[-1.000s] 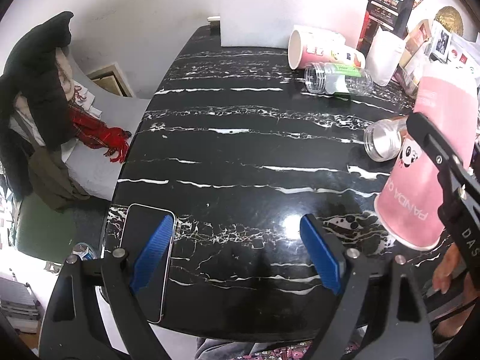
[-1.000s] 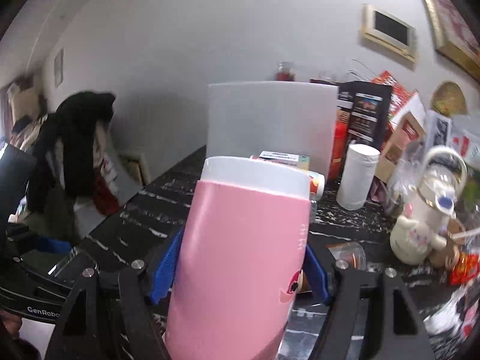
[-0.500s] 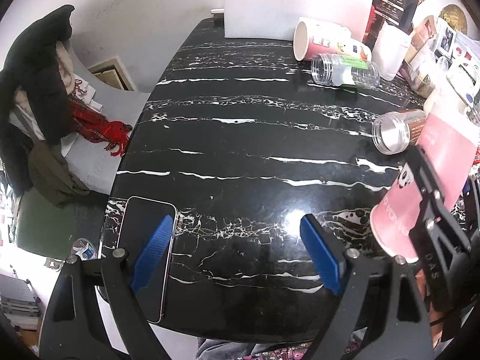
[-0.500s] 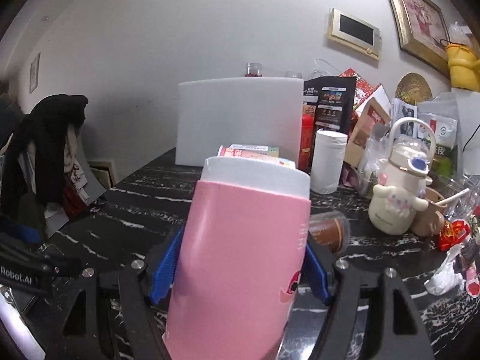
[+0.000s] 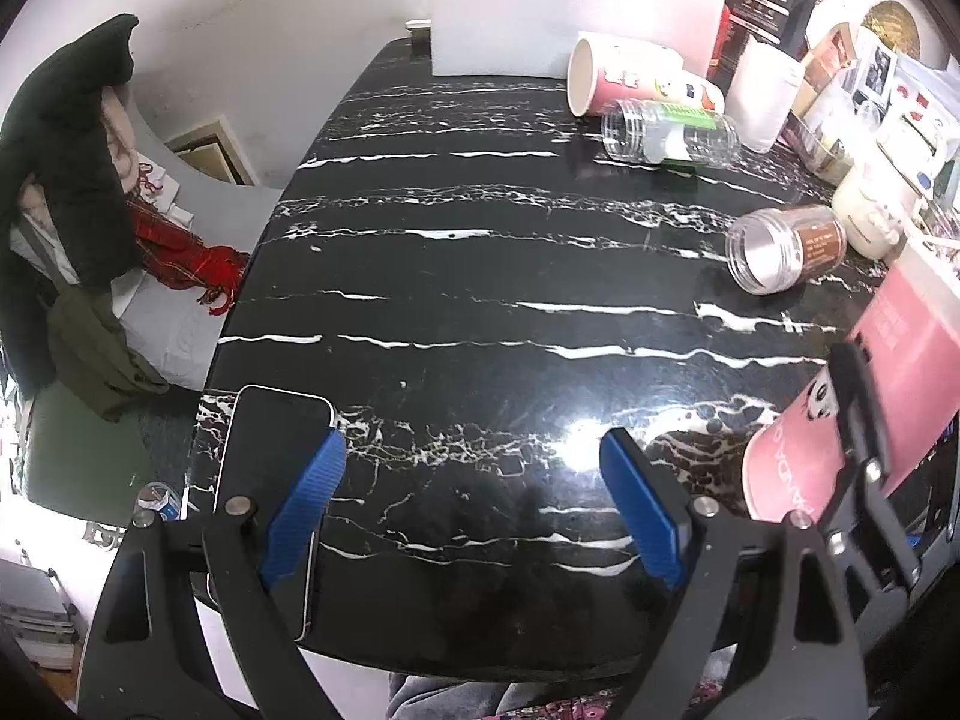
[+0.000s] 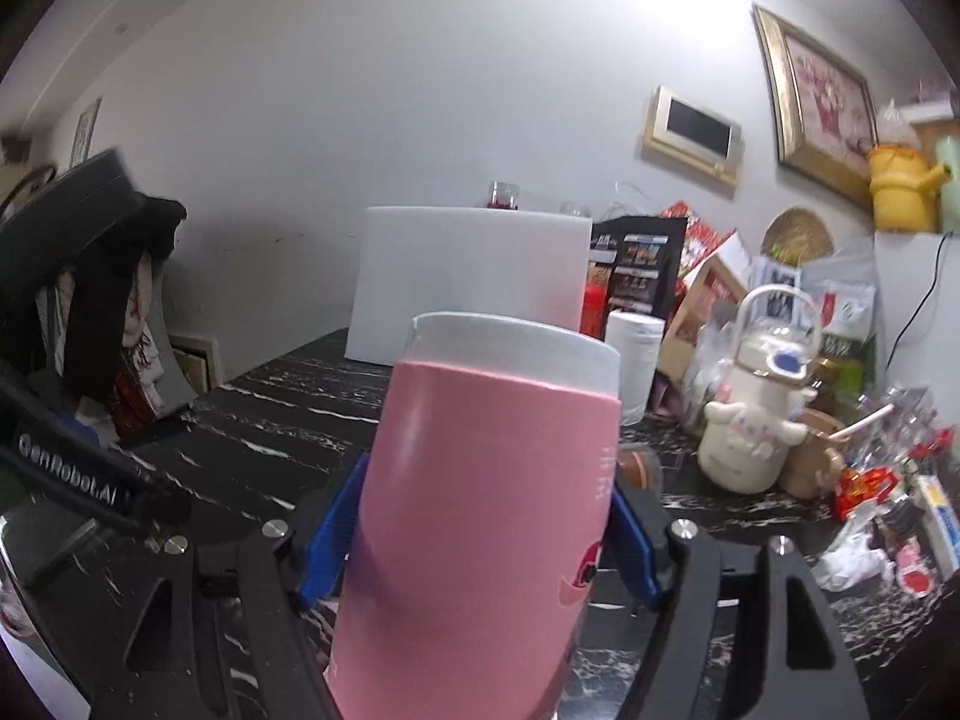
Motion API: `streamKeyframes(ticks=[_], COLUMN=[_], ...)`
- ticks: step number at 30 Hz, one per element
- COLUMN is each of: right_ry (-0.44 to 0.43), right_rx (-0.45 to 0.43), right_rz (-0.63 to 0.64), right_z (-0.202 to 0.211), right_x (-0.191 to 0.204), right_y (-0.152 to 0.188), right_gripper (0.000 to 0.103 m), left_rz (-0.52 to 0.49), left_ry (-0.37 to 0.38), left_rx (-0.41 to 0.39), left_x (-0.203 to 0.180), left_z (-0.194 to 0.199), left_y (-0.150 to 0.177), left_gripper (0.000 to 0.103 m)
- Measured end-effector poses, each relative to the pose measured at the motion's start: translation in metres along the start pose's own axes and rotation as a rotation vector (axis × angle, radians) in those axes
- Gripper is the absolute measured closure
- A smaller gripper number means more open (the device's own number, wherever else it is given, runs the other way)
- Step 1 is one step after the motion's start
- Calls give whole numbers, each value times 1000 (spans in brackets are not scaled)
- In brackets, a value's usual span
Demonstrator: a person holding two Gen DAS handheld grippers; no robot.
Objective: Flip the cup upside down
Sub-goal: 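Rotate the right gripper to turn the pink cup rim-down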
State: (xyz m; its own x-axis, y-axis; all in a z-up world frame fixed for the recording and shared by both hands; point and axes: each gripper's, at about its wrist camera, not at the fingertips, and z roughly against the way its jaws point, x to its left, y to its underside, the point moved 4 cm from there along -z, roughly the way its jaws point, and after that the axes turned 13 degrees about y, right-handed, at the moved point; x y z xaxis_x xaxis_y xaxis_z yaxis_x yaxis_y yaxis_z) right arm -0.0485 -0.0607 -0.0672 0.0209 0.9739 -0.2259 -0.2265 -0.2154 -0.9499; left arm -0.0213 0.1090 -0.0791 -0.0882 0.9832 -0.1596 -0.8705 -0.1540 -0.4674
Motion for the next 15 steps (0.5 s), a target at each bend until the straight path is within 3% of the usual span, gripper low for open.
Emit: streamKeyframes(ticks=[8,15], right_ry=[59,55], right_rx=[-5,7], right_rz=[28,-3], right_z=[24,39], right_x=[-6,-17], right_y=[27,44], right_gripper=[29,29], left_rz=[-11,-31], left_ry=[3,7], left_rx=[-3,14], left_x=[-7,-18], left_z=[4,3], left_y=[13,28], left_gripper=[17,17])
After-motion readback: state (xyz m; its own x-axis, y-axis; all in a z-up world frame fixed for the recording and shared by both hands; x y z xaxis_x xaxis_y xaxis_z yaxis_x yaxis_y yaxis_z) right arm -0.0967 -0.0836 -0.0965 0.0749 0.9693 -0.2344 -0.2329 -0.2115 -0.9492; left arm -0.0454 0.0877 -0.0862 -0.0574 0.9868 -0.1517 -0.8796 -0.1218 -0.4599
